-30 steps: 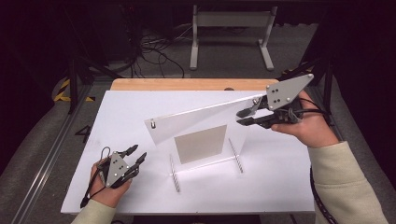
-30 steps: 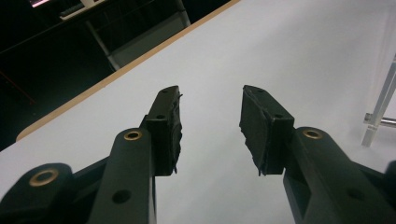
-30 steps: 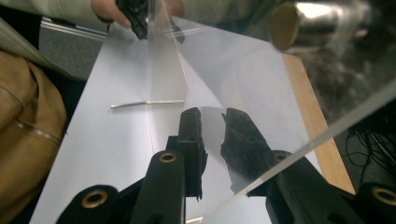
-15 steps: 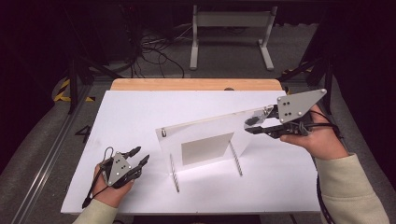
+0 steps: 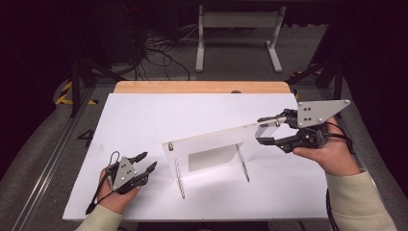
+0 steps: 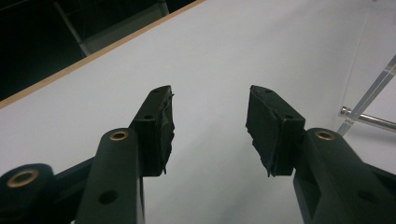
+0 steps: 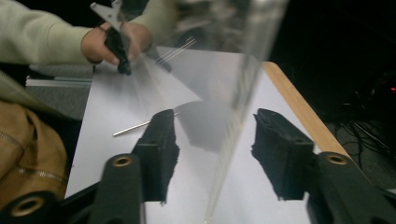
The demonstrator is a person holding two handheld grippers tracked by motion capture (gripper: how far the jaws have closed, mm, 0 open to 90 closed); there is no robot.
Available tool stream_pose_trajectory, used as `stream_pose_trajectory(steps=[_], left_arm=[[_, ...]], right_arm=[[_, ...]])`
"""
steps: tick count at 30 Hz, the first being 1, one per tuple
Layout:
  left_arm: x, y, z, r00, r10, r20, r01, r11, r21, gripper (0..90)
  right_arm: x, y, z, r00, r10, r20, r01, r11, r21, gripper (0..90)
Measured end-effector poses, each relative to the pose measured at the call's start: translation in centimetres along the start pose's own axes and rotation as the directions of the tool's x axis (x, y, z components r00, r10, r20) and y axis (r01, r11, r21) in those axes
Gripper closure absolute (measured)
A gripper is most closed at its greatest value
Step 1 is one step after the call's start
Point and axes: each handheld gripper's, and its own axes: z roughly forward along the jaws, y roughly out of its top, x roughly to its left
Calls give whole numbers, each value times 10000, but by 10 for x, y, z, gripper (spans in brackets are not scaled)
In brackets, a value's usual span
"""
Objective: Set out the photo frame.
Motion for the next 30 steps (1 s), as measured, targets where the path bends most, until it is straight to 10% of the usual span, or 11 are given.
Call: stream_pose_trajectory(steps=[11,13,16,23,30], left_arm=[[0,1,3,9996,-212,211,215,9997,-133,504],[1,1,4,9994,-263,229,266,9995,-154,504],[0,2,5,9982,-497,345,504,9985,-214,505],[-1,6,6,9965,-647,537,643,9979,88,513],[-1,5,7,9971,-548,533,540,9984,150,502]], right_arm=[[27,-48,-22,9752,1586,1546,-1495,9863,-691,451],[37,-66,-21,9634,2029,1752,-1943,9788,-650,640],[54,-88,-7,9535,2387,1841,-2422,9702,-40,894],[68,-127,45,9066,3779,1877,-3914,9193,398,899],[63,-156,84,8683,4110,2777,-4535,8846,1089,899]])
